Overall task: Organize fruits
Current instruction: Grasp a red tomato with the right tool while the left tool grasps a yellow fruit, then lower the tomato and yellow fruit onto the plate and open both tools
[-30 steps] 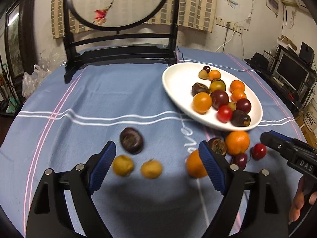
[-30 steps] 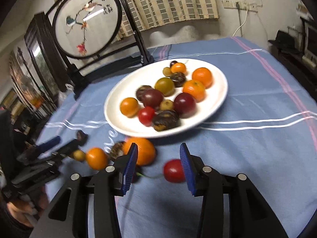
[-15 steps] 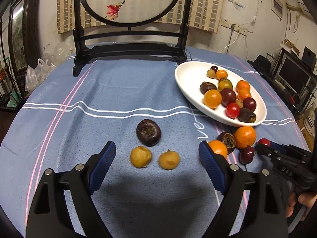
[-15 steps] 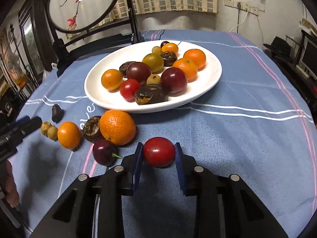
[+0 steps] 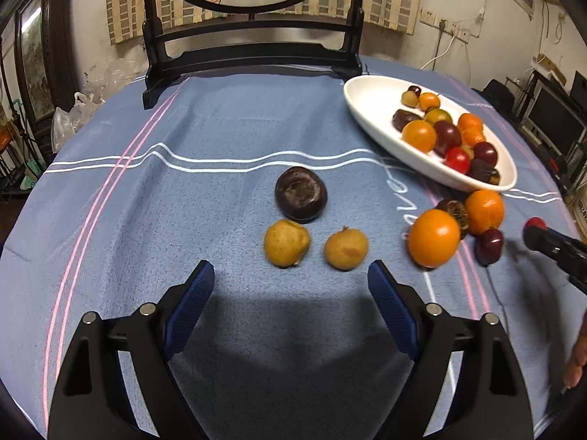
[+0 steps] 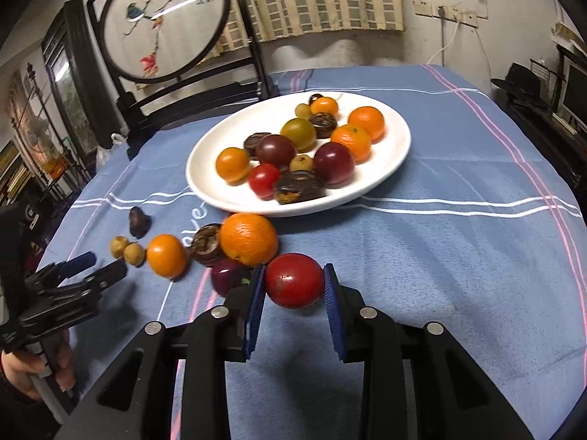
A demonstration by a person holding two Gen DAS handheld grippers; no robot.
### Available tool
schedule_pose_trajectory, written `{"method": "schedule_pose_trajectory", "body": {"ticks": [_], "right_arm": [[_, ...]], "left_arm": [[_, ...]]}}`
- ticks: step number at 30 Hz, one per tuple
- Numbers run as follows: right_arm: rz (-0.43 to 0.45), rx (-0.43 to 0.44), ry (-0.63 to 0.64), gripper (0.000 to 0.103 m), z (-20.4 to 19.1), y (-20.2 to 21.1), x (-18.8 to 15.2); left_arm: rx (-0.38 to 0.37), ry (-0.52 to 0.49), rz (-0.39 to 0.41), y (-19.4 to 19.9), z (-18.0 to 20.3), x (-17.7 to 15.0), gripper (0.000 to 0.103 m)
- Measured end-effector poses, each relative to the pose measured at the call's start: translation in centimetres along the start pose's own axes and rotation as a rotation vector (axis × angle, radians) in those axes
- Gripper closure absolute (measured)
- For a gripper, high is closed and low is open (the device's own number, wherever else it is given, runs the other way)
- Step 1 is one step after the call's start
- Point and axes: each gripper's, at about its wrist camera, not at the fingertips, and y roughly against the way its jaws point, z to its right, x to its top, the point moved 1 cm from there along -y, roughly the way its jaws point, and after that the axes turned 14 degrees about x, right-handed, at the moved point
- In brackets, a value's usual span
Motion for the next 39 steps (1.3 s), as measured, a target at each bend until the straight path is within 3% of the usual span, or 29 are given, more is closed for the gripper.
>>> {"method": "schedule_pose_trajectory", "body": {"ticks": [8, 16, 17, 21, 29, 35, 39], "right_arm": [[-0.007, 0.02, 0.005, 0.071, -0.5, 0.2, -0.1], [-0.017, 0.026, 0.006, 0.071, -0.6, 0.0, -0.2], [-0.016, 0.027, 0.005, 0.071, -0.5, 0.0, -0.2], [-0.007, 0.028, -0.011, 0.071, -0.1, 0.0, -0.1], [0.067, 0.068, -0.035, 0.071, -0.3, 1.1, 0.5], [0.126, 0.085, -0.007, 0.071, -1.3, 1.9, 4.2], [0.141, 0.073, -0.007, 0.071, -0.8, 0.2, 6.8]], "left_arm": [[-0.008, 0.012, -0.026, -1.0, -0.2, 0.2, 0.042], [0.037, 0.011, -0.027, -2.0, -0.1, 1.3, 0.061], [0.02, 0.002, -0.021, -1.9, 0.1, 1.3, 0.078], [0.008, -0.038, -0.011, -1.1, 1.0, 1.0, 0.077], [-0.114, -0.027, 0.066, 3.4, 2.3, 3.6, 0.077], [-0.161, -0.071, 0.083, 3.4, 6.3, 7.8, 0.077], [-0.147, -0.087, 0.086, 1.7, 8.8, 9.7, 0.077]]}}
